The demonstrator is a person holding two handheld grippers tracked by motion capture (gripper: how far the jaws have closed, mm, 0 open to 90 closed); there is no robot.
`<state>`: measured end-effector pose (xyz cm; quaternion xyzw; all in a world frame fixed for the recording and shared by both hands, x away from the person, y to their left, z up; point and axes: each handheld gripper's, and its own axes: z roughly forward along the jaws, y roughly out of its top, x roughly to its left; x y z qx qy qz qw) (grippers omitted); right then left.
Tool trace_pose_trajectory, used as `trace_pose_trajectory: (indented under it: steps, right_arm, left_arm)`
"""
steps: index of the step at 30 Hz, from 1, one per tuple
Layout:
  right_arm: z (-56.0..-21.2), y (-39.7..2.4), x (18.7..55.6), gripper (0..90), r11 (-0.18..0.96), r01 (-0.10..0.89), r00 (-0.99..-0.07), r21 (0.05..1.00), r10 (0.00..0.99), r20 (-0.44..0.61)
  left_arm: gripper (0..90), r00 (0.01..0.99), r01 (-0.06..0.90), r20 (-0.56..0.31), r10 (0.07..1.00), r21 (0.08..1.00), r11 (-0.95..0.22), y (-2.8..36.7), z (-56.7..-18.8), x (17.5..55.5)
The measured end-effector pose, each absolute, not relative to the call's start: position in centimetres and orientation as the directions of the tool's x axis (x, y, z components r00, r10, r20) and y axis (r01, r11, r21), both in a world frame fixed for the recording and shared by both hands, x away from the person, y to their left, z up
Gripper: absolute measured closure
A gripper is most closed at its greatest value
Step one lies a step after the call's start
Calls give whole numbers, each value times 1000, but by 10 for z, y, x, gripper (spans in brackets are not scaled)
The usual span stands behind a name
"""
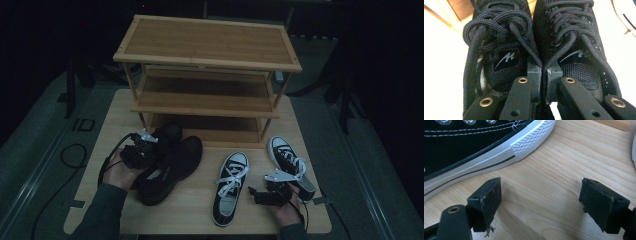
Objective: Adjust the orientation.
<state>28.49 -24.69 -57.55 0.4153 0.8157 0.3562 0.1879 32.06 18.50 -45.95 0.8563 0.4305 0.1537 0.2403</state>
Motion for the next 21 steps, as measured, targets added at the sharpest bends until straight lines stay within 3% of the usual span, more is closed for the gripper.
trace_pose_trajectory:
  steps: [21]
  right_arm:
    - [-575, -247, 285, 181, 401, 545, -584, 737, 812, -10]
  left_arm:
    - [848, 588, 653, 74, 805, 544, -527, 174, -461, 336]
